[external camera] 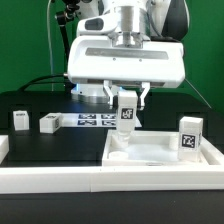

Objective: Assemble square table

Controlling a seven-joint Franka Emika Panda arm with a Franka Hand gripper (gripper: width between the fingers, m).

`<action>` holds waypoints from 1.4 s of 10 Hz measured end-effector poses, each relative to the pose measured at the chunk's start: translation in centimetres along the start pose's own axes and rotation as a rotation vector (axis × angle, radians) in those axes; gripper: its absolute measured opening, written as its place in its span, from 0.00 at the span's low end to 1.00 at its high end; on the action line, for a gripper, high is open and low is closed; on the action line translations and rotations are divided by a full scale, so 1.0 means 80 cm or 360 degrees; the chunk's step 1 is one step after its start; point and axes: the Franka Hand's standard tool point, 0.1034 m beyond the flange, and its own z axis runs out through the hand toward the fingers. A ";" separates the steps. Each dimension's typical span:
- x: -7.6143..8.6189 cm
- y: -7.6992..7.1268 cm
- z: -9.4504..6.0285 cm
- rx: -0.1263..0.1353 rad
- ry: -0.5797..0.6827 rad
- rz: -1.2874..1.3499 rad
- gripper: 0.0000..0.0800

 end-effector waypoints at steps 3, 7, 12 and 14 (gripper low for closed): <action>-0.001 0.001 0.001 -0.0001 -0.0005 0.0002 0.36; 0.040 0.014 0.013 0.0009 -0.0016 0.0003 0.36; 0.043 0.014 0.017 0.0010 -0.0022 0.0004 0.36; 0.054 0.016 0.026 0.0011 -0.0018 0.0001 0.36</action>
Offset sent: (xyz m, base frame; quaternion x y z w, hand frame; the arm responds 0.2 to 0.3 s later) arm 0.0184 -0.0020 0.0011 0.0443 -0.0068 0.0188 0.9988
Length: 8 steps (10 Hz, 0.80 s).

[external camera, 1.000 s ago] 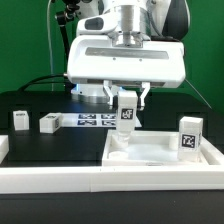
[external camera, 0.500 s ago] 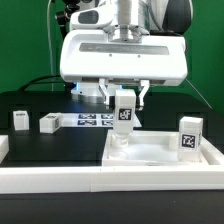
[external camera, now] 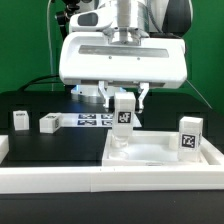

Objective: Assemble square table

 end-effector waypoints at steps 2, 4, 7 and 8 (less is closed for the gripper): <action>0.008 0.005 0.003 -0.0005 0.0008 0.0004 0.36; 0.005 0.007 0.009 -0.0012 0.0016 0.0004 0.36; -0.003 0.011 0.016 -0.0035 0.0053 0.0000 0.36; -0.002 0.010 0.016 -0.0038 0.0065 -0.0002 0.36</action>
Offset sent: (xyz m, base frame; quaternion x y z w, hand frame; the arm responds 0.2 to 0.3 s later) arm 0.0035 0.0021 -0.0072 -0.0023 0.0170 -0.0056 0.9998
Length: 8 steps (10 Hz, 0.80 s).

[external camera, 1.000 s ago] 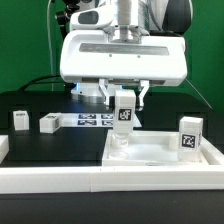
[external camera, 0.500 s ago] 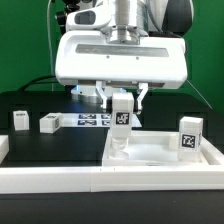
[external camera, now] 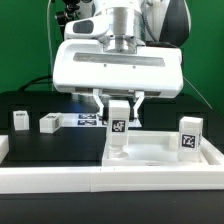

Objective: Assemble square table

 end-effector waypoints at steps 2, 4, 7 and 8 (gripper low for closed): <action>0.000 -0.001 0.000 -0.0003 0.0016 -0.0004 0.36; 0.001 -0.005 0.000 -0.0007 0.0043 -0.0011 0.36; 0.001 -0.007 0.000 -0.0004 0.0044 -0.0015 0.36; 0.001 -0.007 0.000 -0.0004 0.0042 -0.0014 0.36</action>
Offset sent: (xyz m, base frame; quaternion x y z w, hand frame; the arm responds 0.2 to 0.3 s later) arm -0.0085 0.0078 -0.0085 -0.0009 0.0113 0.0136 0.9998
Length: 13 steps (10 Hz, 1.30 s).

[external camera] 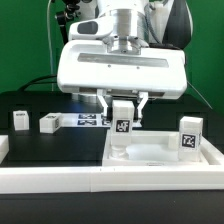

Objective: Assemble square table

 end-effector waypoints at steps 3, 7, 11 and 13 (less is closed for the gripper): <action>0.000 0.000 0.000 0.0000 -0.0002 0.0001 0.36; -0.004 0.002 -0.003 -0.0001 -0.0012 0.0002 0.36; -0.019 -0.003 0.005 0.0003 -0.0044 -0.0008 0.36; -0.021 -0.004 0.007 0.0004 -0.0044 -0.0011 0.36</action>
Offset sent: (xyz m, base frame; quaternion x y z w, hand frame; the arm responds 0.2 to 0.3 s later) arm -0.0151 -0.0006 0.0092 -0.0022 0.0010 0.0130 0.9999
